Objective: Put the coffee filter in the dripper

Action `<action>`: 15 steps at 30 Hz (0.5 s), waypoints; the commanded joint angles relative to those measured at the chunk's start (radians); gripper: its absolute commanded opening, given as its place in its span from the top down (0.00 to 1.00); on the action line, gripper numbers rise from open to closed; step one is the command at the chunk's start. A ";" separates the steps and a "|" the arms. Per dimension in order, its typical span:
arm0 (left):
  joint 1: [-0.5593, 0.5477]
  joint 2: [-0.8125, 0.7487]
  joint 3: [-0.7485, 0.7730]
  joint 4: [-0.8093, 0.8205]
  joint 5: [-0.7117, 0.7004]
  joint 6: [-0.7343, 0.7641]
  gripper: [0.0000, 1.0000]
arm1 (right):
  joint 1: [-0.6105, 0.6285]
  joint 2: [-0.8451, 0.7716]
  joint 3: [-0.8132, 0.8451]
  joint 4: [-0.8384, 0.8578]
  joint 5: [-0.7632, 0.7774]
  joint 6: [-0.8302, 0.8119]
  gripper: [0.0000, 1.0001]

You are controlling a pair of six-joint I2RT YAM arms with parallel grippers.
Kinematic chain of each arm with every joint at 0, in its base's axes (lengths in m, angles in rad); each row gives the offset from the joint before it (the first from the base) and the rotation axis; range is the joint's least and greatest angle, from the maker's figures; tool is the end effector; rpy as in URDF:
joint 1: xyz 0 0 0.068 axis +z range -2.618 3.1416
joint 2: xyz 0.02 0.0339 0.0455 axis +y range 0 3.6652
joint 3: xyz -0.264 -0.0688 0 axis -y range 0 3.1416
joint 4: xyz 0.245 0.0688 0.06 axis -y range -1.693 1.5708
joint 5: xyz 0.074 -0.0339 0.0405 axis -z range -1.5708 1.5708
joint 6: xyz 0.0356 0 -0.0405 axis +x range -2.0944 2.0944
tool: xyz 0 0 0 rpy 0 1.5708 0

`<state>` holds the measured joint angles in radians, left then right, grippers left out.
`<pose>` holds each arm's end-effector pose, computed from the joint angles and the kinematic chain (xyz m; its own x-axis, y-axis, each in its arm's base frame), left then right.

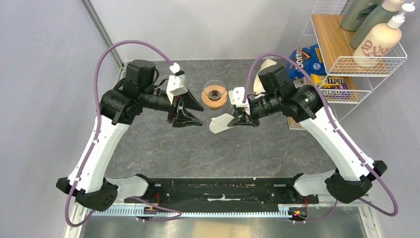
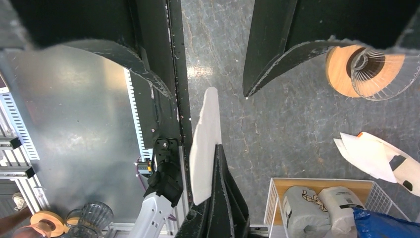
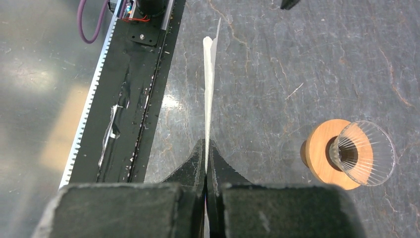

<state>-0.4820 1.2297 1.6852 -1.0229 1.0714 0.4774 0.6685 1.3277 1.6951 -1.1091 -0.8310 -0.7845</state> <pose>0.1646 -0.1214 0.4750 -0.0196 0.2586 -0.9658 0.9986 -0.0424 -0.0316 0.1688 0.1668 0.4475 0.2219 -0.4316 -0.8743 -0.9727 -0.1603 -0.1678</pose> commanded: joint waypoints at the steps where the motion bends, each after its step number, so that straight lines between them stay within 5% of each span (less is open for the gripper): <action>1: -0.037 0.002 0.018 0.036 -0.030 0.012 0.43 | 0.021 -0.007 0.007 -0.024 0.026 -0.035 1.00; 15: -0.105 0.001 -0.011 0.133 -0.068 -0.074 0.57 | 0.050 0.004 0.012 0.002 0.042 -0.020 1.00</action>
<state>-0.5713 1.2350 1.6833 -0.9646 1.0206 0.4580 0.7067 1.3342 1.6947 -1.1229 -0.8013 -0.8085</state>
